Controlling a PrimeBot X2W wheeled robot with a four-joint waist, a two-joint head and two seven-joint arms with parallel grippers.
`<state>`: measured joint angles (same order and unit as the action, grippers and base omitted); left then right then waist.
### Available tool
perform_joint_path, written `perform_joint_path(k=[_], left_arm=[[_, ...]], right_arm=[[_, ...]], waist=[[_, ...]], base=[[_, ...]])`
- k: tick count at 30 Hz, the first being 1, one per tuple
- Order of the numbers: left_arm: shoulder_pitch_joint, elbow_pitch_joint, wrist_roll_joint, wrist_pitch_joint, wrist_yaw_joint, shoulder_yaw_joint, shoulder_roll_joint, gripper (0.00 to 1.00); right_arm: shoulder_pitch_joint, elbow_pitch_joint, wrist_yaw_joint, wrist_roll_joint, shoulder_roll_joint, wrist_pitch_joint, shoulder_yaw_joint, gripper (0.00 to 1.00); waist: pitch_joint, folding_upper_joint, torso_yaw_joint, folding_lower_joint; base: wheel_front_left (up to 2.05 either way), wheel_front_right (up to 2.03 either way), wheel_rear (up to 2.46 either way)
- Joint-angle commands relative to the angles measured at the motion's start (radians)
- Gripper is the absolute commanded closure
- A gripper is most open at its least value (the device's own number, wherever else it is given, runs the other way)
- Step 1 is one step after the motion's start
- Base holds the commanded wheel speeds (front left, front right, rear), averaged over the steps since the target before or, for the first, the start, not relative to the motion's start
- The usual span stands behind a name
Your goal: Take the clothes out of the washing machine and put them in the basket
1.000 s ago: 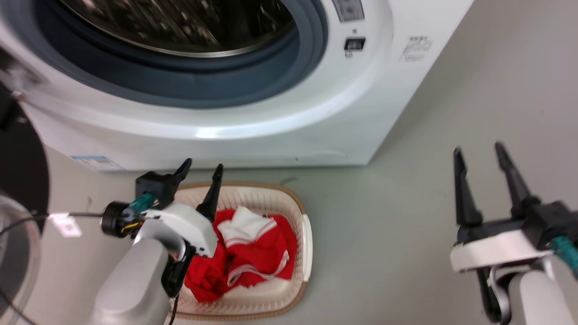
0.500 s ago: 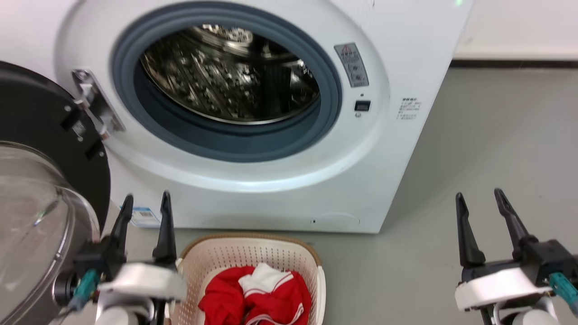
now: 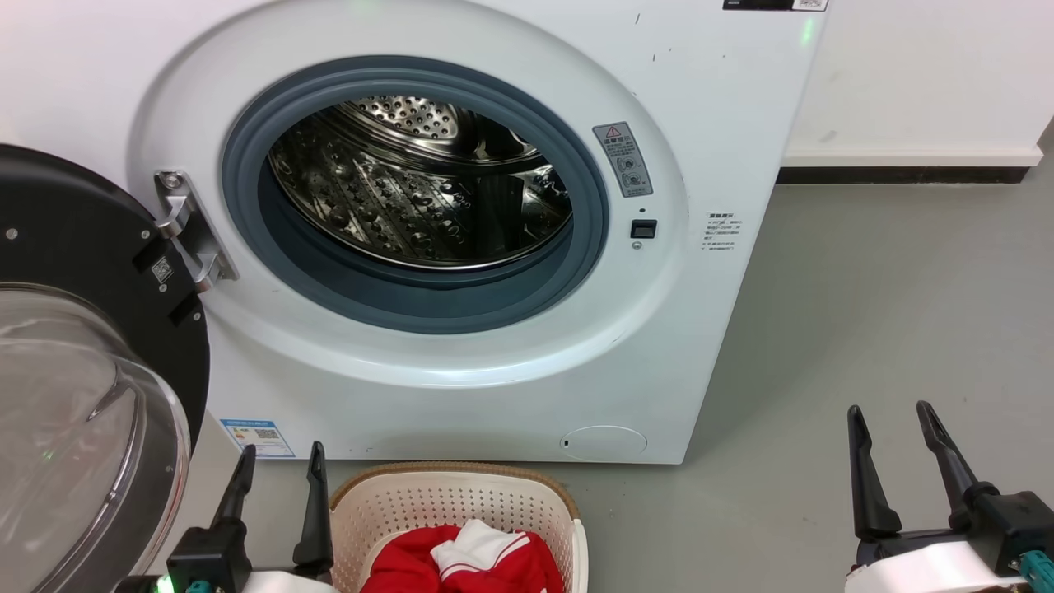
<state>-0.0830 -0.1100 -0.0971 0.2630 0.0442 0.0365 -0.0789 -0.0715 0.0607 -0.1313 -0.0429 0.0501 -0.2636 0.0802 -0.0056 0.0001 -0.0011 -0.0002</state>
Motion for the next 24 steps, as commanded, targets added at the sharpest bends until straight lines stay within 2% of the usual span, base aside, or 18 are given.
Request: perform_joint_path(k=[1,9,24], left_arm=[[-0.013,-0.003,0.007,0.003,0.003,0.003,0.008,0.0],[-0.017,-0.001,0.033,0.003,-0.015,0.03,0.018,0.0],[-0.02,-0.016,0.058,0.003,0.007,0.032,0.026,0.0]], right_arm=[[-0.013,-0.002,0.001,-0.004,0.0,-0.002,-0.002,0.0],[0.002,-0.013,0.001,0.013,0.0,-0.002,-0.017,0.0],[0.005,-0.006,0.001,0.003,0.0,-0.002,-0.009,0.0]], waist=[[-0.002,-0.0001,-0.003,0.0002],[-0.006,-0.0001,-0.011,0.0002],[-0.003,-0.0001,-0.011,0.0002]], base=[[0.0,0.0,0.0],[0.0,0.0,0.0],[0.0,0.0,0.0]])
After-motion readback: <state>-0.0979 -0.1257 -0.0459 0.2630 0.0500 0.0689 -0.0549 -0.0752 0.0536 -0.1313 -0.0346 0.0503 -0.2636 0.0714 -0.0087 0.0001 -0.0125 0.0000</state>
